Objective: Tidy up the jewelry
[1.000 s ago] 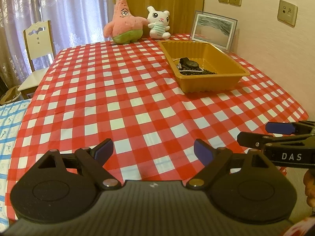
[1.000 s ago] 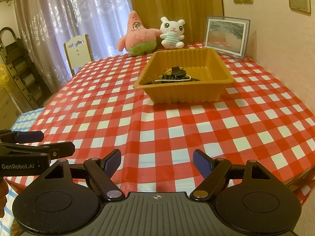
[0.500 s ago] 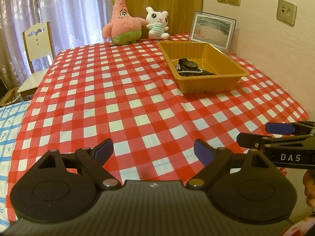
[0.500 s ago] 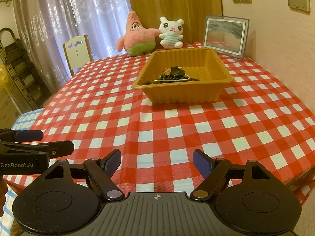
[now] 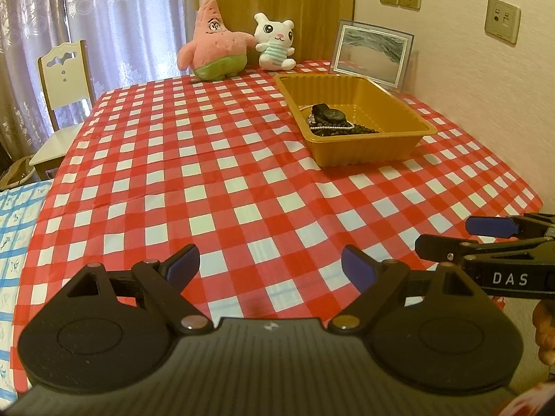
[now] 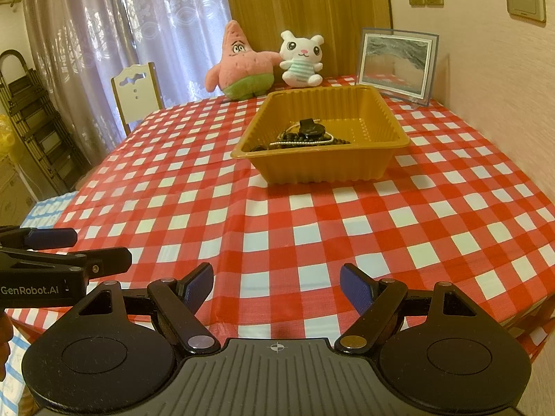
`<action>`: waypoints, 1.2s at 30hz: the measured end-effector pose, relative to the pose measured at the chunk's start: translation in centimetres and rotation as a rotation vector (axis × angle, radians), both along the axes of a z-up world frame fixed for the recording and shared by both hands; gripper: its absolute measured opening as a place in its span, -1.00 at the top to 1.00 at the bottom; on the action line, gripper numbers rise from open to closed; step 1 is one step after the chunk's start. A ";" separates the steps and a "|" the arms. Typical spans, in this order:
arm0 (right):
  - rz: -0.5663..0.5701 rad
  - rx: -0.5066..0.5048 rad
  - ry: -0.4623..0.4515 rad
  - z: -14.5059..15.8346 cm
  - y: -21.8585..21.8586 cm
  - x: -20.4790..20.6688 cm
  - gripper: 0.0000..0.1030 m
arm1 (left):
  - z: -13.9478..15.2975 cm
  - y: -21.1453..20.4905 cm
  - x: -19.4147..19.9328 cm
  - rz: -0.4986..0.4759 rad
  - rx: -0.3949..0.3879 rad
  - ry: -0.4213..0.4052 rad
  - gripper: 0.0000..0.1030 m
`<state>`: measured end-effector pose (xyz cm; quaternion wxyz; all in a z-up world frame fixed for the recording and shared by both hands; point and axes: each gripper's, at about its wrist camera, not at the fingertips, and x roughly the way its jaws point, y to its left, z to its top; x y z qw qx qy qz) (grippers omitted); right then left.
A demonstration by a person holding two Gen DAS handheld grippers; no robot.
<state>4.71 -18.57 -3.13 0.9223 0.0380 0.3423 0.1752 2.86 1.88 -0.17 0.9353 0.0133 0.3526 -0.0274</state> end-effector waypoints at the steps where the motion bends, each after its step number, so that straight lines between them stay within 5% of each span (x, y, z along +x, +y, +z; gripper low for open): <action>1: 0.000 0.000 0.000 0.0 0.0 0.0 -0.55 | 0.0 0.0 0.0 0.000 0.000 -0.001 -0.71; 36: -0.003 0.002 0.003 -0.1 -0.3 0.3 -0.55 | -0.1 -0.3 0.1 -0.005 0.001 0.003 -0.71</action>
